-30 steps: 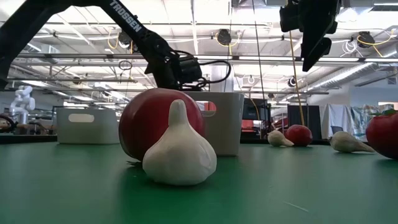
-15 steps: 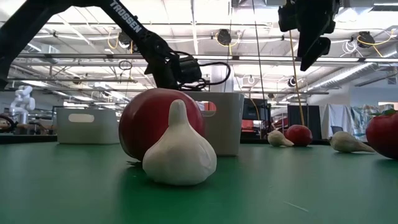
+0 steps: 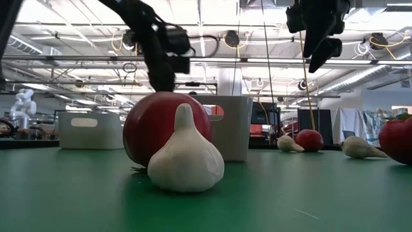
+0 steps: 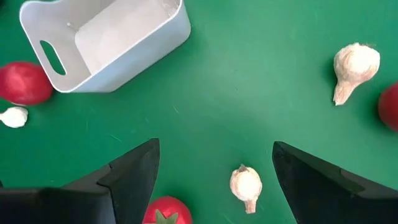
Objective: Sort produce into baskets
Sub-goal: Put the lemon into the white bin
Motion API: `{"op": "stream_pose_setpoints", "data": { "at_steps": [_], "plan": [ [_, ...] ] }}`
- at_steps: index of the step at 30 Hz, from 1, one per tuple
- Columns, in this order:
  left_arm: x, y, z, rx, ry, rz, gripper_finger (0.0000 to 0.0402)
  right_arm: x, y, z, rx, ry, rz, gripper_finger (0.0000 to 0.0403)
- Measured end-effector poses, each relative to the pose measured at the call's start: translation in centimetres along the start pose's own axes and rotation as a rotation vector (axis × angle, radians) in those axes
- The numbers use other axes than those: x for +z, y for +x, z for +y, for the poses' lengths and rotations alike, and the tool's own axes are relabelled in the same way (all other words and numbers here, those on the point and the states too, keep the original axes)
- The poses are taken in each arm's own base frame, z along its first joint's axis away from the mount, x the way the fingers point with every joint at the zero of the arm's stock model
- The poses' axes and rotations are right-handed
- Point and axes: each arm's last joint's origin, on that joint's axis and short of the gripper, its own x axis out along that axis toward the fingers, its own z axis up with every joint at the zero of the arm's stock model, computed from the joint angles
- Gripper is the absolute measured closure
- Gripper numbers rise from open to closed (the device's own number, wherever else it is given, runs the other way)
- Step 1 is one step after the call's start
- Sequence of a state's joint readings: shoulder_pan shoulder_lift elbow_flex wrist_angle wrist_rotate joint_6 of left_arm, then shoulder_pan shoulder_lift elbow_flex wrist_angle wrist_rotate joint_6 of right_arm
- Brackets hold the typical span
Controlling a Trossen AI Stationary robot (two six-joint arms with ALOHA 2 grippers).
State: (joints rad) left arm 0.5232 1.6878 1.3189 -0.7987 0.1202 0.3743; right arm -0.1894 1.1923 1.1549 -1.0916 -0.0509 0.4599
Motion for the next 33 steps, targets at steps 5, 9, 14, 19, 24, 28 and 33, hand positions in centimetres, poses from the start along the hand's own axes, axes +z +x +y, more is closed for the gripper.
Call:
{"op": "stream_pose_setpoints", "data": {
  "at_steps": [5, 9, 14, 19, 24, 28, 33],
  "plan": [
    [-2.4, -4.4, -0.2, 0.043, -0.118, -0.019, 0.0212, 0.3, 0.0, 0.1, 0.014, -0.001, -0.027, 0.0101],
    [-5.3, -6.5, -0.8, 0.100, -0.223, -0.036, 0.0212, 0.4, 0.0, 0.2, 0.023, -0.003, -0.043, 0.0101],
    [-9.7, -6.6, -2.1, 0.147, -0.342, -0.005, 0.0212, 0.6, 0.0, 0.3, 0.033, -0.004, -0.064, 0.0101],
    [-13.5, -5.0, -3.3, 0.163, -0.431, 0.044, 0.0212, 0.7, 0.0, 0.4, 0.038, -0.005, -0.073, 0.0101],
    [-14.4, -3.8, -3.5, 0.199, -0.466, 0.042, 0.0212, 0.7, 0.0, 0.4, 0.038, -0.005, -0.073, 0.0101],
    [-14.4, -3.8, -3.2, 0.273, -0.483, 0.052, 0.0212, 0.7, 0.0, 0.4, 0.038, -0.005, -0.073, 0.0101],
    [-14.4, -3.8, -3.2, 0.291, -0.489, 0.056, 0.0212, 0.7, 0.0, 0.4, 0.038, -0.005, -0.072, 0.0101]
  ]
}}
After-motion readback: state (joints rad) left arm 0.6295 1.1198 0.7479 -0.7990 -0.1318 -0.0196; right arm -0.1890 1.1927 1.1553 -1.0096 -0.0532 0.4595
